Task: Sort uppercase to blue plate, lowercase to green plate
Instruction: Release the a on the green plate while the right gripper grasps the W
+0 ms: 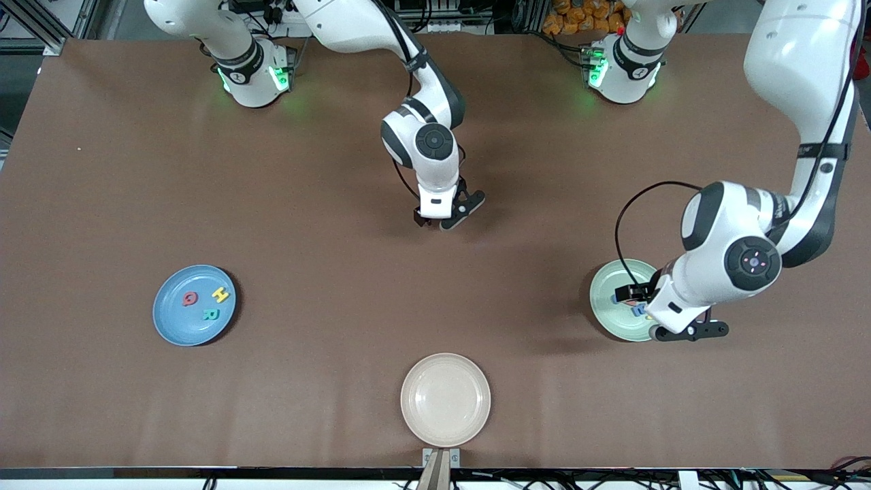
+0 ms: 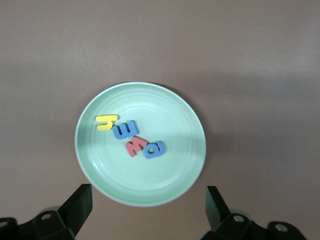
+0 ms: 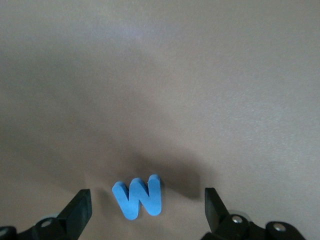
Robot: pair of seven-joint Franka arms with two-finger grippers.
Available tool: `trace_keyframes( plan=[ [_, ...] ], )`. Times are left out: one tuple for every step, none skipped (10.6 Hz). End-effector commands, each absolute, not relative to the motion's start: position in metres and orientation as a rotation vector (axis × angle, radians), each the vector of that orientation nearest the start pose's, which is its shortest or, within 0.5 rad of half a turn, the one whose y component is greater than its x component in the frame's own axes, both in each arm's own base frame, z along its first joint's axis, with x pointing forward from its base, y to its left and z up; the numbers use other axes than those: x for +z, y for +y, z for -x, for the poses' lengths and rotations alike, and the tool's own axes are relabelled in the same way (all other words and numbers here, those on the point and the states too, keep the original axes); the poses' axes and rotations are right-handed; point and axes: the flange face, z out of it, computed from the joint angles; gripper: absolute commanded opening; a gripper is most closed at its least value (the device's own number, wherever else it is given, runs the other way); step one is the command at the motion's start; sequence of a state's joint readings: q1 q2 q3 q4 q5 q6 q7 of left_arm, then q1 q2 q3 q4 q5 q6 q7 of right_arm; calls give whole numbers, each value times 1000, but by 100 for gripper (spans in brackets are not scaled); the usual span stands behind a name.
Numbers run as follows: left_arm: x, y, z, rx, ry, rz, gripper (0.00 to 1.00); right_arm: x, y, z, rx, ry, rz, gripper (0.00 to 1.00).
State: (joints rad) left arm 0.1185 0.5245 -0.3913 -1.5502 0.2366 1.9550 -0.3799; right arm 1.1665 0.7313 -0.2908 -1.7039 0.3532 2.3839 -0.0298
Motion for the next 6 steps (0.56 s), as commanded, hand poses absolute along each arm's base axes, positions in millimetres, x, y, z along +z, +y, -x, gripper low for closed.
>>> trace_keyframes(
  plan=[
    [433,-141,-643,17,-31,3046,100,181,529,-400,38,-1054,2901,100],
    [468,-146,-632,-28,-14,3033,100,180,530,-398,37,-1040,2906,100],
    [495,-157,-619,-56,73,3026,100,180,533,-394,36,-1048,2902,100],
    [519,-161,-611,-104,156,3016,100,178,534,-393,39,-1054,2903,100],
    [539,-161,-604,-147,206,3001,100,177,534,-392,41,-1055,2904,100],
    [550,-159,-598,-146,224,2990,100,176,534,-392,42,-1059,2904,100]
  ],
)
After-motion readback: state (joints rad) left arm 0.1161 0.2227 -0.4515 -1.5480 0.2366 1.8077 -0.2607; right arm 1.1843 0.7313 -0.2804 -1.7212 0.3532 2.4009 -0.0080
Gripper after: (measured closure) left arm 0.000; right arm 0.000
